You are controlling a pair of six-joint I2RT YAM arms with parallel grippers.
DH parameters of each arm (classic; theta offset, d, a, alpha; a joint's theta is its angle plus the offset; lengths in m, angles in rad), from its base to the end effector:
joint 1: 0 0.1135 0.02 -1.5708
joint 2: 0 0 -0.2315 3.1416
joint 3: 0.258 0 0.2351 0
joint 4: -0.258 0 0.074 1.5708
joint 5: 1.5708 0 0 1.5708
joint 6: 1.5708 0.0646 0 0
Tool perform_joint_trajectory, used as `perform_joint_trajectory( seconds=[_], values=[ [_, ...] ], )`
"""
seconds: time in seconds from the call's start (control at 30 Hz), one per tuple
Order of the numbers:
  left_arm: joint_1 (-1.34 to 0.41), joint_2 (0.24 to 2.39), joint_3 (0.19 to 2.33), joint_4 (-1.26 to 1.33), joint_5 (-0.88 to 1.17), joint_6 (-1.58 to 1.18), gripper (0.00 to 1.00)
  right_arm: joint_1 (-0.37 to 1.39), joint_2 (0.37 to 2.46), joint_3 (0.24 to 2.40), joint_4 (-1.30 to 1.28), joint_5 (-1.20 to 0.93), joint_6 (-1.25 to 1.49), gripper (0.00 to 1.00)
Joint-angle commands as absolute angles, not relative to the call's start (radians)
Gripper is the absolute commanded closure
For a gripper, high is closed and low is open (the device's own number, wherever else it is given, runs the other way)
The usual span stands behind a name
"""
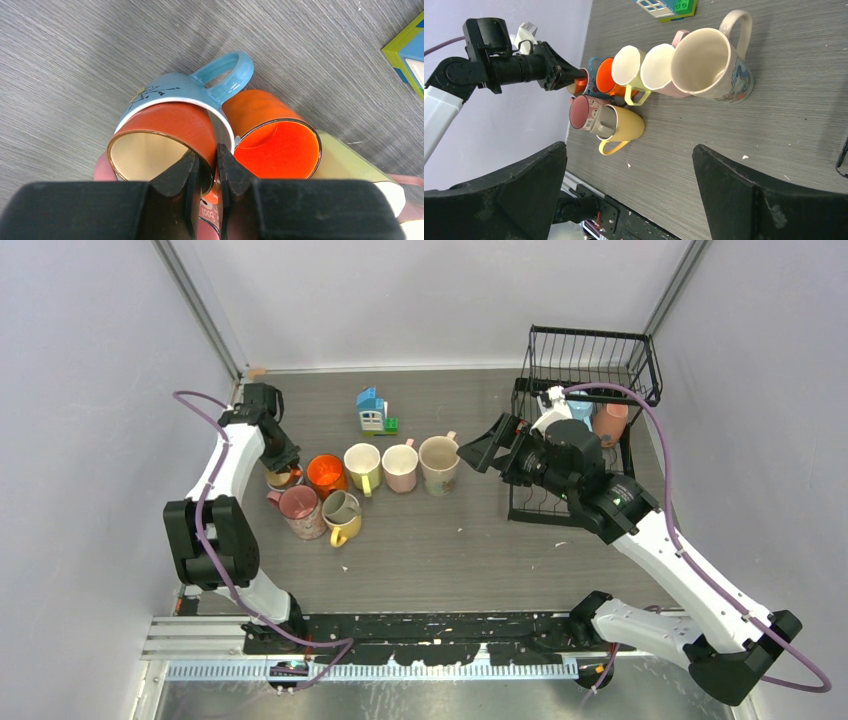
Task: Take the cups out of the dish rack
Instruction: Place the cup at the center of the board.
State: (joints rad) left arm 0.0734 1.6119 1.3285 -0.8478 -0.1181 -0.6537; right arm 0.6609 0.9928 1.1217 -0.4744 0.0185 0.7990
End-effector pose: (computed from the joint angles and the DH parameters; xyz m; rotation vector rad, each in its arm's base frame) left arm 0.3219 0.0313 0.2138 -0.9888 2.4991 -0.0195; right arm 0.1915 0.1474 0.3492 0.1538 2.0321 0.9411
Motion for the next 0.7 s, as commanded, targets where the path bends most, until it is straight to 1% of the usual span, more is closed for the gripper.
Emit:
perform_joint_trajectory(
  seconds=[0.0,0.17,0.67],
  values=[
    [0.078,1.585,1.343,-0.831,-0.101,-0.658,0.82,0.659,0.973,1.127,-0.450,0.035,0.792,0.00],
    [0.078,1.575,1.347,-0.836,-0.100,-0.657,0.79,0.659,0.972,1.129,-0.450,0.032,0.790,0.00],
    [0.078,1.559,1.341,-0.836,-0.098,-0.653,0.76,0.659,0.976,1.127,-0.449,0.029,0.791,0.00]
  ],
)
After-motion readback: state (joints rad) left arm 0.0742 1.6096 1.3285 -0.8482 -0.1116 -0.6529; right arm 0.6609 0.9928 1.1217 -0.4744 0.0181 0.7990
